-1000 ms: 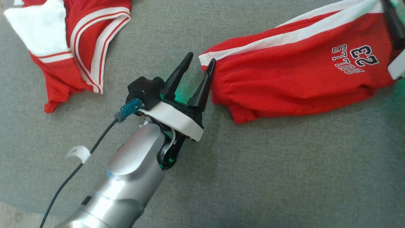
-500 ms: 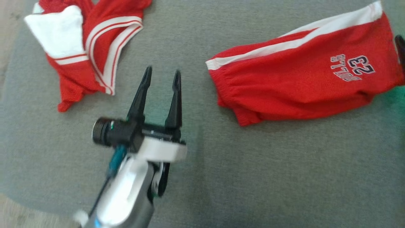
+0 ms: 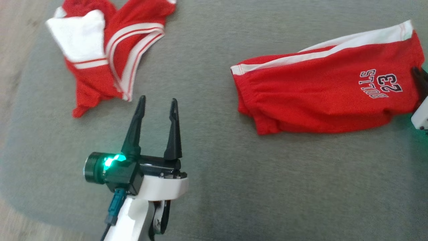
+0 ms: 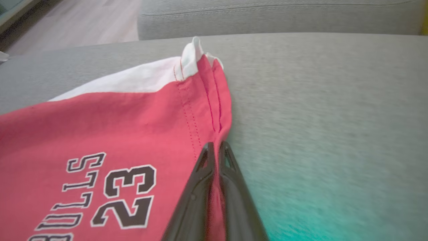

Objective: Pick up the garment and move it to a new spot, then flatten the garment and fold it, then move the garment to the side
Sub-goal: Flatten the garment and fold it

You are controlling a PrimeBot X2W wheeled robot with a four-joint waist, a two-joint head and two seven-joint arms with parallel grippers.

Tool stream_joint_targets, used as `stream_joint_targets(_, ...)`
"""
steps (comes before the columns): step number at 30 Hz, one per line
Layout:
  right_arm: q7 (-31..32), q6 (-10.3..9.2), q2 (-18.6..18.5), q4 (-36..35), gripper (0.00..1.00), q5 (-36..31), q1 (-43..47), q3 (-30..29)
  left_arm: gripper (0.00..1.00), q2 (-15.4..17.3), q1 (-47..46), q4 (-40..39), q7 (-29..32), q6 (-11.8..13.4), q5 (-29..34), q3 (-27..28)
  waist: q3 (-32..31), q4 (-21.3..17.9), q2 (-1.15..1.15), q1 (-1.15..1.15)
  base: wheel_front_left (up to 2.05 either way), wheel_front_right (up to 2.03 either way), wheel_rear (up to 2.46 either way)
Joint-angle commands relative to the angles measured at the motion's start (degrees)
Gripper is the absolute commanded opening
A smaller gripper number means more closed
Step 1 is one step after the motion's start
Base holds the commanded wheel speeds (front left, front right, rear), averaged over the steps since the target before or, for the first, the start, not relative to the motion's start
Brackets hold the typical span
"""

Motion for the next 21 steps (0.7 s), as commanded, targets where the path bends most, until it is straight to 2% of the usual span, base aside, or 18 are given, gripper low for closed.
stream_joint_targets(1,-0.8,-0.04,-1.7,-0.3,0.00,0.1,0.1,0.5,1.00,0.2,-0.3,-2.3,-0.3,0.0,0.7,2.7,-1.1,-3.2,0.00,0.00,0.00,0.00,0.00)
stream_joint_targets(8,-3.4,-0.04,-5.1,-0.2,0.00,0.1,0.7,-0.7,1.00,0.2,-0.2,-2.2,-0.3,-1.7,2.9,4.9,-2.4,-12.2,0.00,0.00,0.00,0.00,0.00)
stream_joint_targets(12,-5.9,-0.04,-7.2,0.1,0.00,1.2,2.3,-2.9,1.00,0.2,-0.6,-1.7,-0.3,-2.6,4.1,5.9,-2.0,-15.3,0.00,0.00,0.00,0.00,0.00)
stream_joint_targets(17,-9.0,-0.04,-5.9,-0.9,0.00,1.4,3.4,-5.6,1.00,0.2,-0.4,-0.8,-0.3,-3.4,4.7,6.6,-1.8,-17.2,0.00,0.00,0.00,0.00,0.00)
stream_joint_targets(21,-10.5,-0.04,-3.9,-5.4,0.00,0.9,3.5,-6.0,1.00,0.2,0.4,0.4,-0.3,-4.2,4.9,6.7,-3.0,-17.5,0.00,0.00,0.00,0.00,0.00)
